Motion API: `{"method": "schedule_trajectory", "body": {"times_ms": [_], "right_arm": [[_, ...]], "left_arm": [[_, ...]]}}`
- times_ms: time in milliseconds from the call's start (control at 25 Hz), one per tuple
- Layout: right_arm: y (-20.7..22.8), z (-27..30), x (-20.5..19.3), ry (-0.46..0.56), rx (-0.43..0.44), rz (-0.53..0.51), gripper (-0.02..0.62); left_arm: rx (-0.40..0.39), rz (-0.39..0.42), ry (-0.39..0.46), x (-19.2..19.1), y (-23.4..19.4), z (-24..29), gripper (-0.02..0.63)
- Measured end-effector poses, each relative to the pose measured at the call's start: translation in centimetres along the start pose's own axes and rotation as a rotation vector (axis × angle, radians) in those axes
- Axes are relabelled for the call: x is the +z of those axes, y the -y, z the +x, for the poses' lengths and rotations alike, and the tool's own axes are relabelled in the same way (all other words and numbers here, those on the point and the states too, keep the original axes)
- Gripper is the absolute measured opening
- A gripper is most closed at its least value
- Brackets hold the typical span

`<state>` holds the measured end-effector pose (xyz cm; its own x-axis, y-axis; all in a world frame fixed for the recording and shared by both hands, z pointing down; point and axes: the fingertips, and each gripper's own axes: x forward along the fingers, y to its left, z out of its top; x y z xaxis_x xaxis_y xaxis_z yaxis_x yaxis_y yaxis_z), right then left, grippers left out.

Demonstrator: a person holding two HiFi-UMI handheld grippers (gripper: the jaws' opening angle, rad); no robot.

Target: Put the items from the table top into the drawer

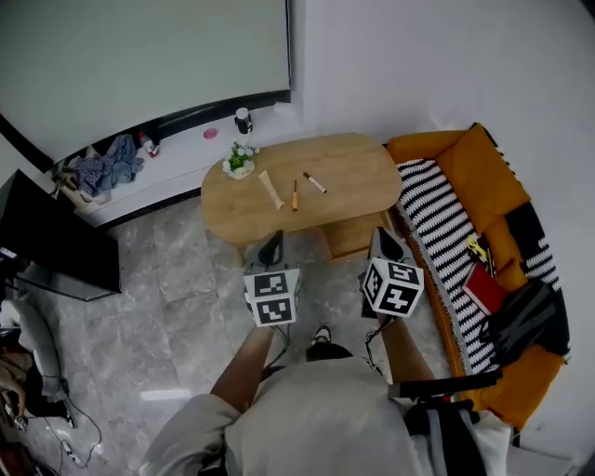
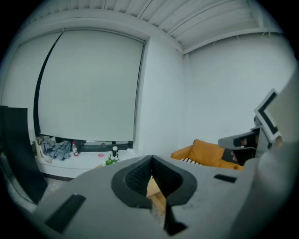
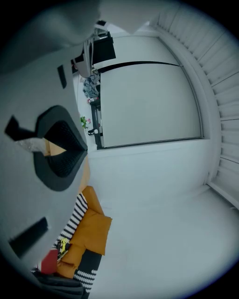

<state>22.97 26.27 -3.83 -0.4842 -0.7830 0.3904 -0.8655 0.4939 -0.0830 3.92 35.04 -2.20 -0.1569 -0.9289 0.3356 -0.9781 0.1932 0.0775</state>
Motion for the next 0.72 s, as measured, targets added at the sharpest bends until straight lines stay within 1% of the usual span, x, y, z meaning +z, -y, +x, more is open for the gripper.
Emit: {"method": "schedule_trajectory", "body": {"times_ms": [200, 400, 520, 720], "right_arm": [[2.0, 6.1, 1.6, -0.033, 0.052, -0.021, -0.008], [2.0, 11.0, 1.2, -0.086, 0.087, -0.018, -0.008], [1.3, 13.8, 0.6, -0.12, 0.099, -0.022, -0.008], [0.1, 19.1, 1.1, -0.13, 0.082, -0.016, -0.008]], "left_arm": [[0.055, -0.004, -0.014, 1.4, 0.0, 5.2, 0.008], [0.095, -0.014, -0.065, 0.5, -1.7, 9.0, 0.009], [0.093, -0.027, -0.104, -0.5, -2.9, 11.7, 0.008], [0.066, -0.024, -0.147, -1.1, -5.7, 17.0, 0.009]]}}
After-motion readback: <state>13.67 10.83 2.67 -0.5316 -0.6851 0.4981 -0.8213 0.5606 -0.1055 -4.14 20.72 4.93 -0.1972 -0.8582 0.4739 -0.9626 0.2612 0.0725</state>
